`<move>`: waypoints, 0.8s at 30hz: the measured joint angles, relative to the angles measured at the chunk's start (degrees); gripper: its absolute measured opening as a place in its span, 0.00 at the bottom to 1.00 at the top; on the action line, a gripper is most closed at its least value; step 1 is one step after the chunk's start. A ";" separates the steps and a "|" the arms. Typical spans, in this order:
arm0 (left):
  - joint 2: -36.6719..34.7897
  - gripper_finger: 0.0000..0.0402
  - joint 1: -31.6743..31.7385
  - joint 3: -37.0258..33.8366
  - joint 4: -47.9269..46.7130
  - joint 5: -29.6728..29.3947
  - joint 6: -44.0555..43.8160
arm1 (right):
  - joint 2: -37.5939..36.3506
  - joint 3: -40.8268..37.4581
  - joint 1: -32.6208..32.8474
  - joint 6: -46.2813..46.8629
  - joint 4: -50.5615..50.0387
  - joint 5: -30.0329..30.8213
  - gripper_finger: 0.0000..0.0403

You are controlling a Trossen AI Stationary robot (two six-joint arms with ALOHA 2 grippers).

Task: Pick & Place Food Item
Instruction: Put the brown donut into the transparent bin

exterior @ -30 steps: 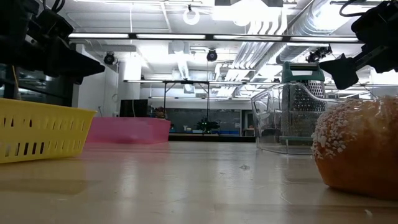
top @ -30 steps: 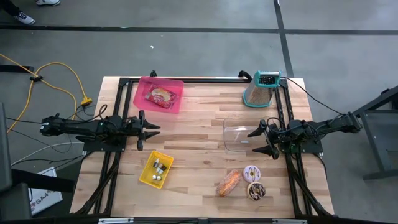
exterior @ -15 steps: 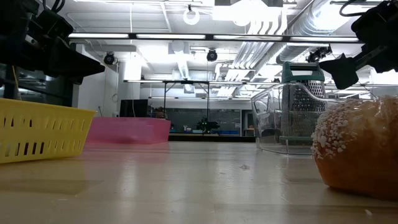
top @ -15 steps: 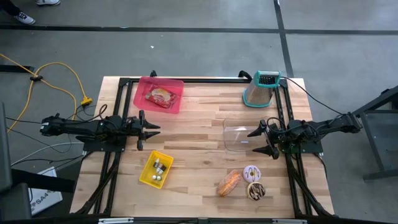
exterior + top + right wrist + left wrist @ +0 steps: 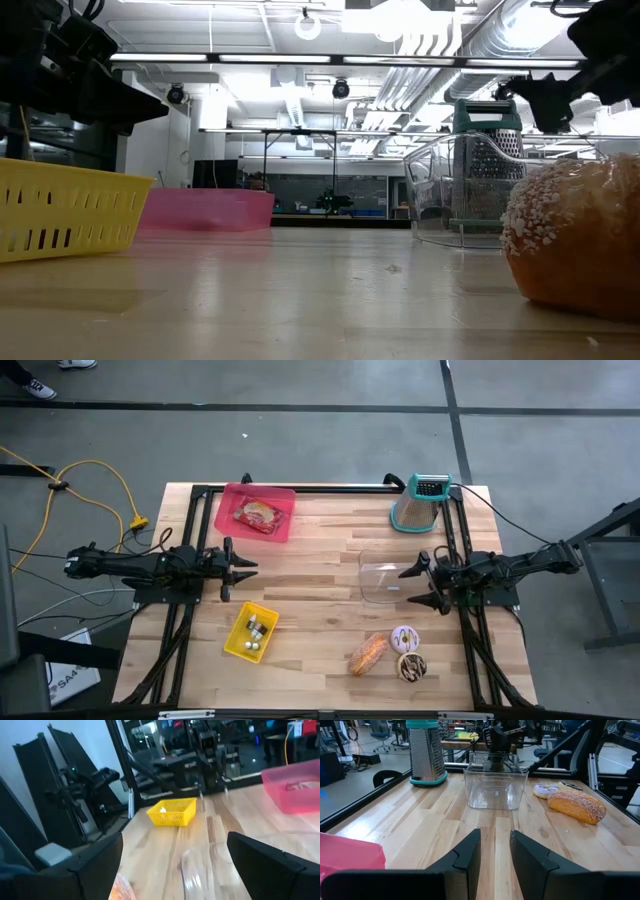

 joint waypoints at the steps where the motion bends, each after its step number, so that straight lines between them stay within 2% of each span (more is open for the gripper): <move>1: 0.00 0.25 0.00 0.00 0.00 0.00 0.00 | 0.04 0.25 -0.02 -0.05 -0.12 -0.02 0.86; 8: 0.00 0.25 -0.01 0.00 0.00 0.01 0.00 | 9.72 7.18 -1.41 -1.16 -1.31 2.94 0.86; 16: 0.02 0.25 0.00 0.00 0.09 0.02 0.00 | 28.44 19.59 -1.86 -8.51 -1.16 3.03 0.86; 24: 0.02 0.25 0.00 0.00 0.05 0.02 0.00 | 45.41 30.22 0.83 -14.05 -2.00 -0.09 0.86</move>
